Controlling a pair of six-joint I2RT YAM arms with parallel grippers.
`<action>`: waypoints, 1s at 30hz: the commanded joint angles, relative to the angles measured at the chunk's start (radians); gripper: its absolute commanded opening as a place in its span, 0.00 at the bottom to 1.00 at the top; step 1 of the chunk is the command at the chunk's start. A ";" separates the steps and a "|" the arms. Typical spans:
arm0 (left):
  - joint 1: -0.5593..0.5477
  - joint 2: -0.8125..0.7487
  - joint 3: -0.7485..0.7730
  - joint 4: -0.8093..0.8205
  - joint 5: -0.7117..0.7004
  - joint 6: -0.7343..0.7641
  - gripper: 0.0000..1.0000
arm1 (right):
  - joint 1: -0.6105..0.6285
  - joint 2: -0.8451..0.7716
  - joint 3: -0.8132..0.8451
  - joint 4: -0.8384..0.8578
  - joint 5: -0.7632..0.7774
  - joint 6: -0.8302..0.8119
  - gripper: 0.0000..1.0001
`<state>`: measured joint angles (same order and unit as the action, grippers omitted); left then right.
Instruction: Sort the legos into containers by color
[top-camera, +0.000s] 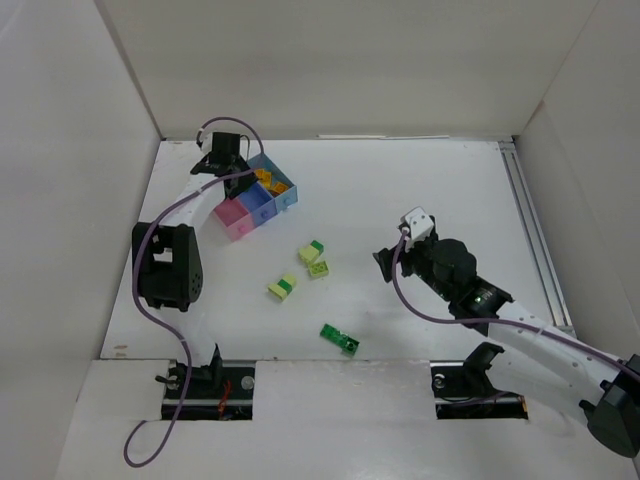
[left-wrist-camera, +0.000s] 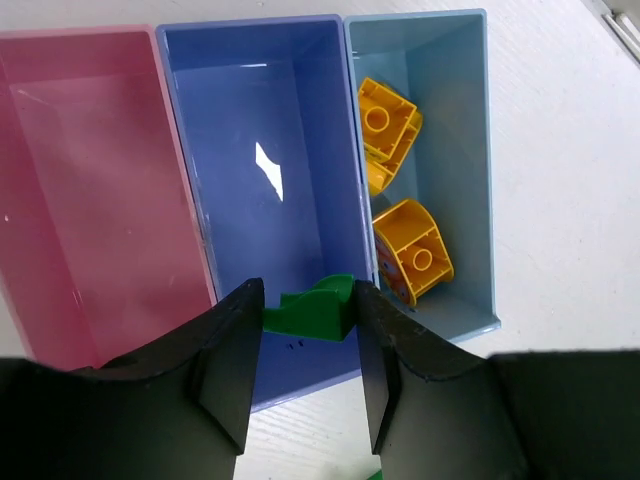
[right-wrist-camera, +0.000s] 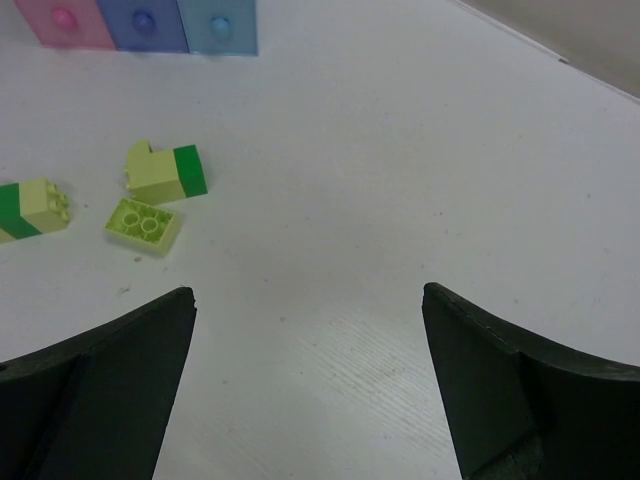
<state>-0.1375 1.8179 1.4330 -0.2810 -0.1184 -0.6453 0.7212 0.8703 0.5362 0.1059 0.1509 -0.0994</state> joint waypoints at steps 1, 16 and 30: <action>0.021 0.000 0.064 -0.023 -0.027 0.015 0.36 | 0.001 -0.005 0.048 -0.008 0.038 0.020 1.00; 0.021 -0.123 -0.049 0.058 0.166 0.087 0.86 | -0.008 -0.047 0.050 -0.158 -0.134 -0.017 0.98; -0.191 -0.540 -0.420 0.016 0.137 0.050 1.00 | 0.256 0.174 0.082 -0.307 -0.330 0.050 0.96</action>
<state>-0.3065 1.3540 1.0843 -0.2371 0.0319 -0.5804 0.9230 1.0393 0.5686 -0.1524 -0.1730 -0.0956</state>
